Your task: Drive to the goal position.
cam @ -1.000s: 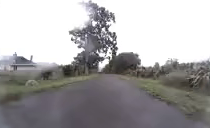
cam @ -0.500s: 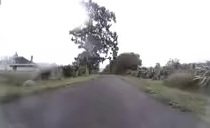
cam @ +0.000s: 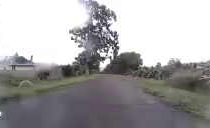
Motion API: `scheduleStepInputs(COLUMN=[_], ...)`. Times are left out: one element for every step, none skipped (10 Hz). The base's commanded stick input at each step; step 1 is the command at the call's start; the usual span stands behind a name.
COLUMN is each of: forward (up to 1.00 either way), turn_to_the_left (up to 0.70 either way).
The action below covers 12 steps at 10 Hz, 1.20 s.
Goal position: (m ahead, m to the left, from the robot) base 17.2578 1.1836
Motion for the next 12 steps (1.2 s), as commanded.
scheduleStepInputs(forward=[0.85,0.85,0.85,0.85,0.85,0.85,0.85,0.85,0.85,0.85,0.85,0.85], turn_to_the_left=[0.00,0.00,0.00,0.00,0.00,0.00,0.00,0.00,0.00,-0.34,-0.34,-0.34])
